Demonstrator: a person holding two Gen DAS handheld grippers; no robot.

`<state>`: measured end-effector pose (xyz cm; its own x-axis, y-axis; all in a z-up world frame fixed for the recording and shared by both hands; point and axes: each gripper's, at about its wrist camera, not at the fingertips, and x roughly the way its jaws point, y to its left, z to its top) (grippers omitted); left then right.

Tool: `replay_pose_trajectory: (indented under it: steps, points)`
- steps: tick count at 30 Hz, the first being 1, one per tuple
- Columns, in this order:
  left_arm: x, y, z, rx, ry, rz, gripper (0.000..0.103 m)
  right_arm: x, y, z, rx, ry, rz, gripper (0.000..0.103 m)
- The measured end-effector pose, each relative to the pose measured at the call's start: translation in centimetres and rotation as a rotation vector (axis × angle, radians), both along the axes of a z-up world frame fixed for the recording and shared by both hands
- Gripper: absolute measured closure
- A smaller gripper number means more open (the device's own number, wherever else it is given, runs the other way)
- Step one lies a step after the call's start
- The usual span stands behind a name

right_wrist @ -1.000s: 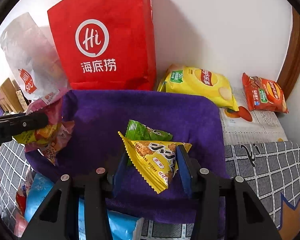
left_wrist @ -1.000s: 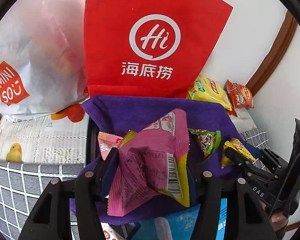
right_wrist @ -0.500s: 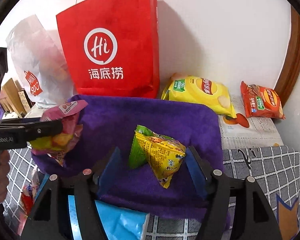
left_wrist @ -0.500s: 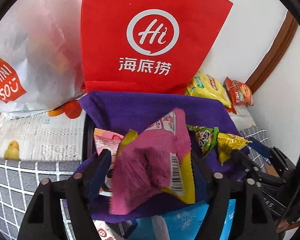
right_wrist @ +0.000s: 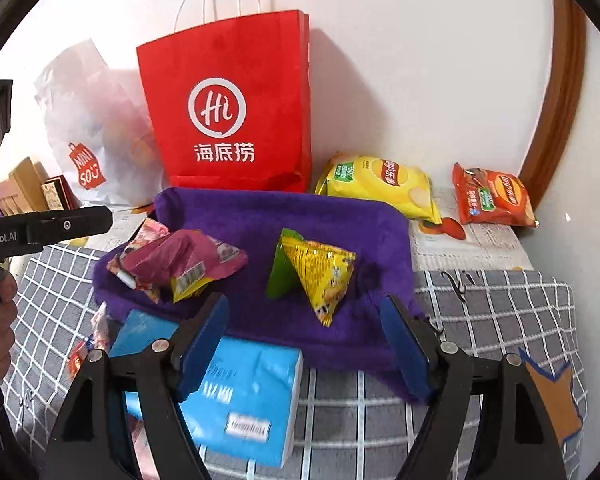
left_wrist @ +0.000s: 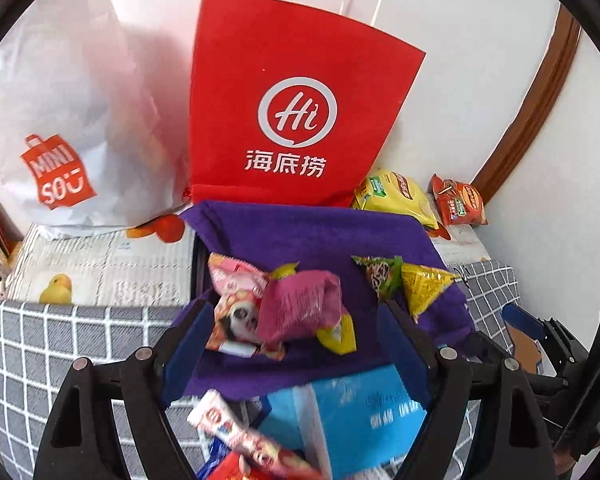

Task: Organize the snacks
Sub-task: 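Release the yellow pack on the towel with the right tool while the left drops the pink bag, then move both open tools back toward the snack pile beside the blue tissue pack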

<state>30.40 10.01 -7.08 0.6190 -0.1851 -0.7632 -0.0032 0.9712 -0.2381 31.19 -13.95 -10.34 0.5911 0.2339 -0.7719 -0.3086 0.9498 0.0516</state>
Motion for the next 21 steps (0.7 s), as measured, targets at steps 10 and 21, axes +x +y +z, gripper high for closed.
replay_pose_trajectory:
  steps: [10,21]
  points:
    - [-6.1,3.1,0.4,-0.020,-0.004,0.051,0.020,-6.0,1.4,-0.4,0.026,0.052,0.046,0.025]
    - [-11.4,5.9,-1.1,-0.029,0.023,0.085,0.020,-10.0,6.1,-4.3,-0.019,0.160,0.127,0.032]
